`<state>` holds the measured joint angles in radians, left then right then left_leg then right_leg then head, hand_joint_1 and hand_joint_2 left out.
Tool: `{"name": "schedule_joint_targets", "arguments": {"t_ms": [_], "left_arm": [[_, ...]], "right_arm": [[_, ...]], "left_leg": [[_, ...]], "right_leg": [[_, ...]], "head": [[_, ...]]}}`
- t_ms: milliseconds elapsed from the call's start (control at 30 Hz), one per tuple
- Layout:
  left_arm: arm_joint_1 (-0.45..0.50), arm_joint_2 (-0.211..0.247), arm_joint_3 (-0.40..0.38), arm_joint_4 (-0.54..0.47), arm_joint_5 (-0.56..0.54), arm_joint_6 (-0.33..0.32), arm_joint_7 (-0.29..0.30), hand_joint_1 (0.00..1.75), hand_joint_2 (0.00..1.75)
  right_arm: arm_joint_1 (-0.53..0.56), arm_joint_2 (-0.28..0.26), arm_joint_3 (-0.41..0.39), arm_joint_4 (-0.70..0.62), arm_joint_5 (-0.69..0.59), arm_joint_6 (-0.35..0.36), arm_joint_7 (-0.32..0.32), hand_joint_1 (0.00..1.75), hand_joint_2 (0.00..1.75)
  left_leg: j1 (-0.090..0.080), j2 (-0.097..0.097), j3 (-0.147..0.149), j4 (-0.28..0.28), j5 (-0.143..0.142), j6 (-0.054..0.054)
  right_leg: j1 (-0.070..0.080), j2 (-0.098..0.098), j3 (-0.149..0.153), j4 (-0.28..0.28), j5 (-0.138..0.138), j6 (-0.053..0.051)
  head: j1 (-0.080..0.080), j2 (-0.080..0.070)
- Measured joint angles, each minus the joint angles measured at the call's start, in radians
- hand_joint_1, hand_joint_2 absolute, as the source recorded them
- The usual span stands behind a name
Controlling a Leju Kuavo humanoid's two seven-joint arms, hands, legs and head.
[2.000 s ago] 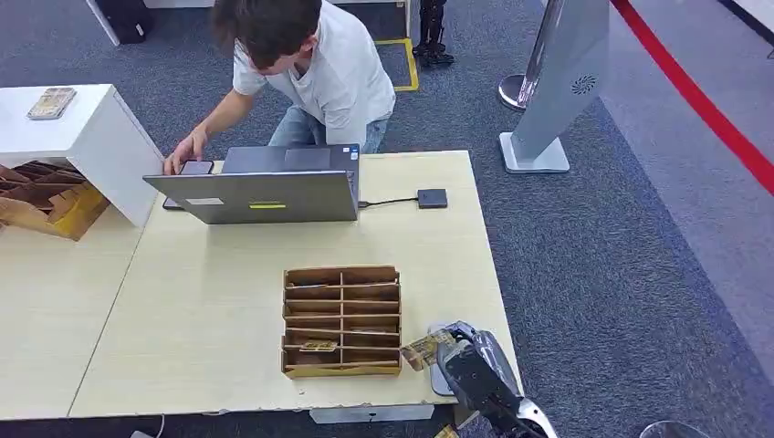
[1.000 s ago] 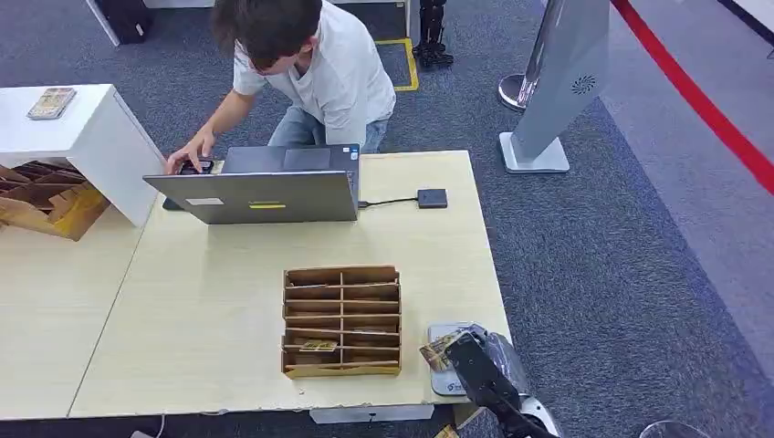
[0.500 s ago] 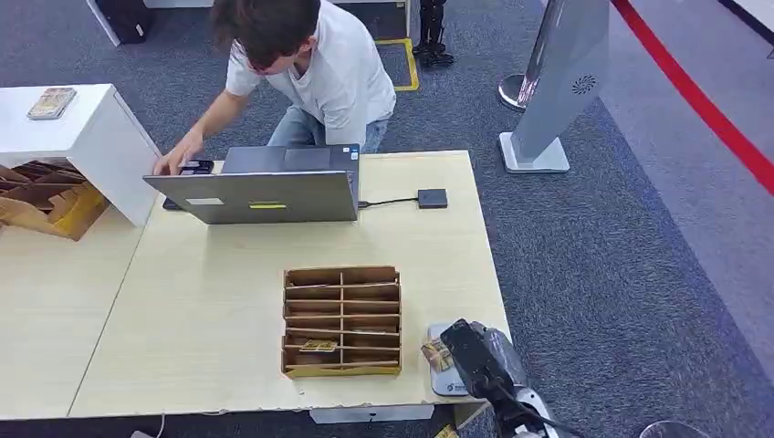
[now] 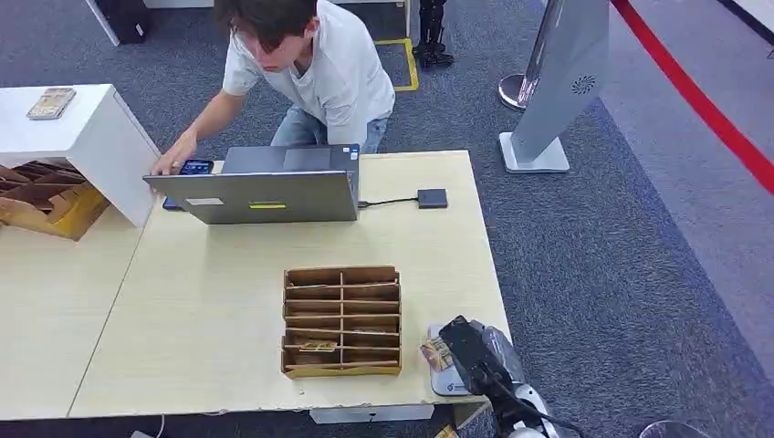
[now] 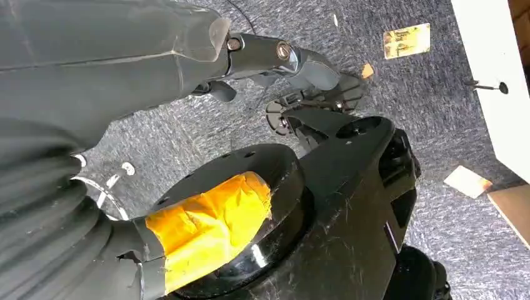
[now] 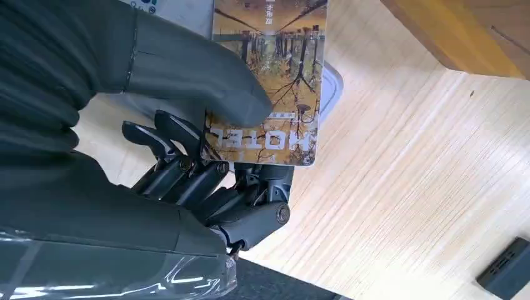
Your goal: Pass the card to the sensor for recognition and then transmit it.
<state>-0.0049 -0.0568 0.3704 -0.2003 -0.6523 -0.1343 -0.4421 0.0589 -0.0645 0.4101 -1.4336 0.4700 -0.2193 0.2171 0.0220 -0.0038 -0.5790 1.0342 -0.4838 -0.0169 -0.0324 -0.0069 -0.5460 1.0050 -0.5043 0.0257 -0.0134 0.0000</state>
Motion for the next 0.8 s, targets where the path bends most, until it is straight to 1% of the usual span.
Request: {"name": "schedule_joint_targets", "arguments": {"t_ms": [467, 667, 800], "left_arm": [[0.0, 0.0, 0.0, 0.0, -0.003, 0.0, 0.0, 0.0, 1.75], [0.0, 0.0, 0.0, 0.0, -0.003, 0.0, 0.0, 0.0, 1.75], [0.0, 0.0, 0.0, 0.0, -0.003, 0.0, 0.0, 0.0, 1.75]], "right_arm": [[-0.001, 0.008, 0.0, 0.004, 0.002, 0.002, 0.0, 1.75, 1.75], [-0.005, 0.01, 0.0, 0.004, 0.066, -0.023, 0.01, 1.75, 1.75], [-0.005, 0.01, 0.0, 0.004, 0.079, -0.026, 0.014, 1.75, 1.75]], "left_leg": [[0.0, 0.0, 0.0, 0.0, 0.0, 0.0], [0.0, 0.0, 0.0, 0.0, 0.0, 0.0], [0.0, 0.0, 0.0, 0.0, 0.0, 0.0]], "right_leg": [[0.0, 0.0, 0.0, 0.0, 0.0, 0.0], [0.0, 0.0, 0.0, 0.0, 0.0, 0.0], [0.0, 0.0, 0.0, 0.0, 0.0, 0.0]], "head": [[0.0, 0.0], [0.0, 0.0], [0.0, 0.0]]}}
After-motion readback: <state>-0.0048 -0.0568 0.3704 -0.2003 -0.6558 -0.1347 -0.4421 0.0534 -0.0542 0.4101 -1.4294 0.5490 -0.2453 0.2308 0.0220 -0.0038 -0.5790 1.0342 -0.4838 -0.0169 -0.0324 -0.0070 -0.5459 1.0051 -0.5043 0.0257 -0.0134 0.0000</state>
